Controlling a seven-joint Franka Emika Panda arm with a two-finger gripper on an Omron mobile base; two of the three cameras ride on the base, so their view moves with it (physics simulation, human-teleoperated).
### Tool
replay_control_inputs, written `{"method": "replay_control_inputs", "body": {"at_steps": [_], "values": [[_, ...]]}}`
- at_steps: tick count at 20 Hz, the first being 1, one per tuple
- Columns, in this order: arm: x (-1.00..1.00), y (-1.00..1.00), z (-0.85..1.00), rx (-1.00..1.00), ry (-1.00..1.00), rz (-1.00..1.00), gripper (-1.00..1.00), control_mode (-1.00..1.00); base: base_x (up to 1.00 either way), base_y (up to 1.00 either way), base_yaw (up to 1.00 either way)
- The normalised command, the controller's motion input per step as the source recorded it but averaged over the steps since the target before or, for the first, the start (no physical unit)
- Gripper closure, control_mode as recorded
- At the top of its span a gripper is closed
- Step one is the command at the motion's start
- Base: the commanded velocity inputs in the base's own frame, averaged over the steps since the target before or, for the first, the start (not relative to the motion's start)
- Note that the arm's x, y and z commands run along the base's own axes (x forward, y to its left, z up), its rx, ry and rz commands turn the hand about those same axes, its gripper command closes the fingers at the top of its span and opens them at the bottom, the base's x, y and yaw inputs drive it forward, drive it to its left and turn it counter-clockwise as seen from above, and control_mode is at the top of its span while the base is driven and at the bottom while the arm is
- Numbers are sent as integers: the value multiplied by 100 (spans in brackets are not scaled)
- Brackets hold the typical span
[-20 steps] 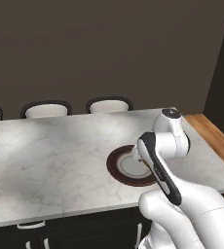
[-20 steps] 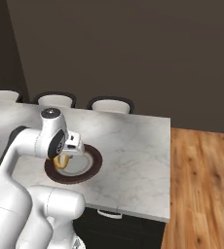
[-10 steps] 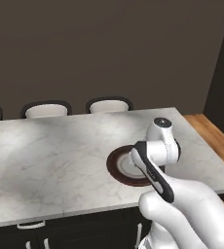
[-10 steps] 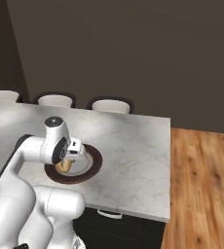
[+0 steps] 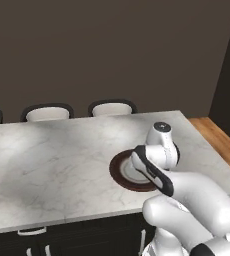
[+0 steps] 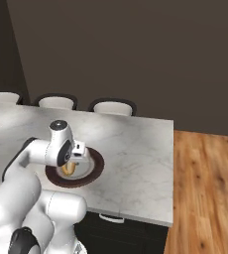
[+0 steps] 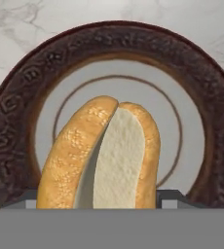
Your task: Move the hot dog bun to the plate on the dining table and place the condiment next to that plate. Then navigate to the fridge and take the sausage and place it on the plate as well.
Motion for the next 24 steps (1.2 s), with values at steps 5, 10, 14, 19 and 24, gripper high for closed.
{"method": "replay_control_inputs", "body": {"at_steps": [5, 10, 14, 19, 24], "values": [[16, 0, -30, 0, 0, 0, 100, -100, 0, 0, 0], [11, 0, -34, -1, 0, 0, 100, -100, 0, 0, 0], [10, 3, -36, -2, 0, 0, 100, -100, 0, 0, 0], [8, 3, -33, -2, 0, 0, 100, -100, 0, 0, 0], [12, 3, -33, -2, 0, 0, -100, -100, 0, 0, 0]]}}
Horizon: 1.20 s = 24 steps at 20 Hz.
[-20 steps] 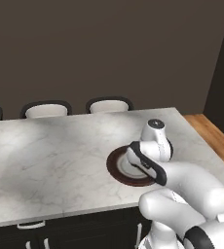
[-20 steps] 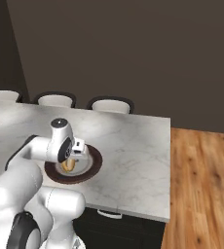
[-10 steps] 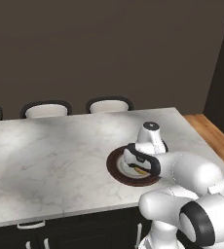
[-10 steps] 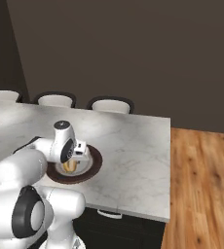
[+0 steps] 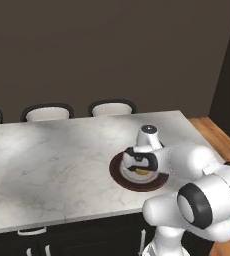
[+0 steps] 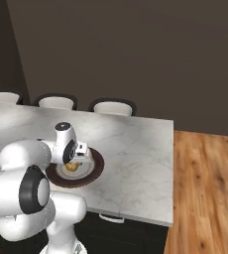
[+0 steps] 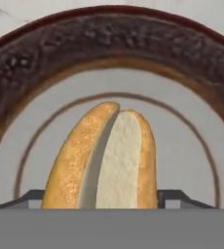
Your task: Move the hot dog bun to the plate on the dining table and place the condiment next to that plate. Then navigate to the fridge and take the sausage and place it on the plate as well.
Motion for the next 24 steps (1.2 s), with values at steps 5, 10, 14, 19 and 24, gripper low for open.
{"method": "replay_control_inputs", "body": {"at_steps": [5, 10, 14, 19, 24], "values": [[-11, 0, -8, 0, -10, 0, -100, -100, 0, 0, 0], [-46, -1, 15, 0, -15, -3, -100, -100, 0, 0, 0], [-40, -7, 44, 0, -11, -5, -100, -100, 0, 0, 0], [-35, -17, 64, 0, -13, -10, -100, -100, 0, 0, 0], [-48, -10, 66, 0, -12, -12, -100, -100, 0, 0, 0]]}}
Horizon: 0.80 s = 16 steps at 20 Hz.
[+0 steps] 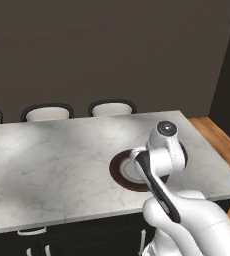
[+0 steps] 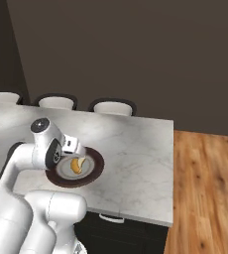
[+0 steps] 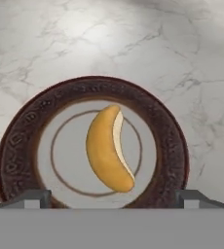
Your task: Move the hot dog bun to the plate on the dining table and place the condiment next to that plate. Then navigate to the fridge and take the sausage and place it on the plate as well.
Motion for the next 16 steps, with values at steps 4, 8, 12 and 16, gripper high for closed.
{"method": "replay_control_inputs", "body": {"at_steps": [4, 8, 12, 16], "values": [[-59, 0, 74, 0, -8, -13, -100, -100, 0, 0, 0], [-59, 0, 83, 0, -4, -8, -100, -100, 0, 0, 0], [-63, 0, 87, 0, -3, -1, -100, -100, 0, 0, 0], [-66, 0, 76, 1, 0, 0, -100, -100, 0, 0, 0]]}}
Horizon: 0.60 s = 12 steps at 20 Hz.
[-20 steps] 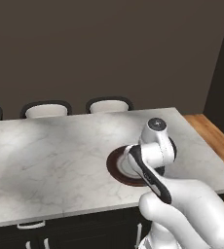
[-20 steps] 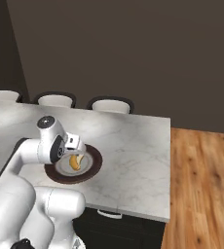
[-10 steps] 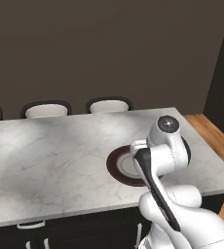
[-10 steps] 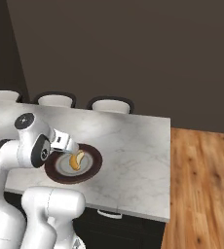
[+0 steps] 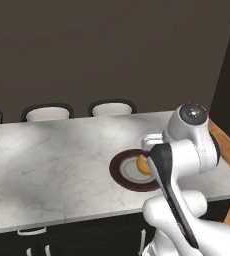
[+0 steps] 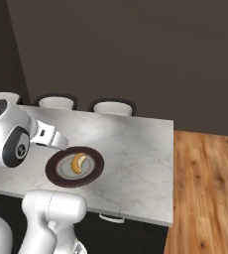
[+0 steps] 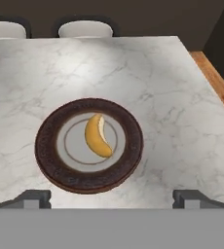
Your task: Move the hot dog bun to the plate on the dining table and place the condiment next to that plate. Then navigate to the fridge and take the sausage and place it on the plate as well.
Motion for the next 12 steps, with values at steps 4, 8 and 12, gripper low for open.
{"method": "replay_control_inputs", "body": {"at_steps": [4, 8, 12], "values": [[-74, 0, 57, 0, 0, 0, -100, -100, 0, 0, 0], [-89, 0, 28, 0, 0, 0, -100, -100, 0, 0, 0], [-85, -1, 26, 0, -5, 0, -100, -100, 0, 0, 0]]}}
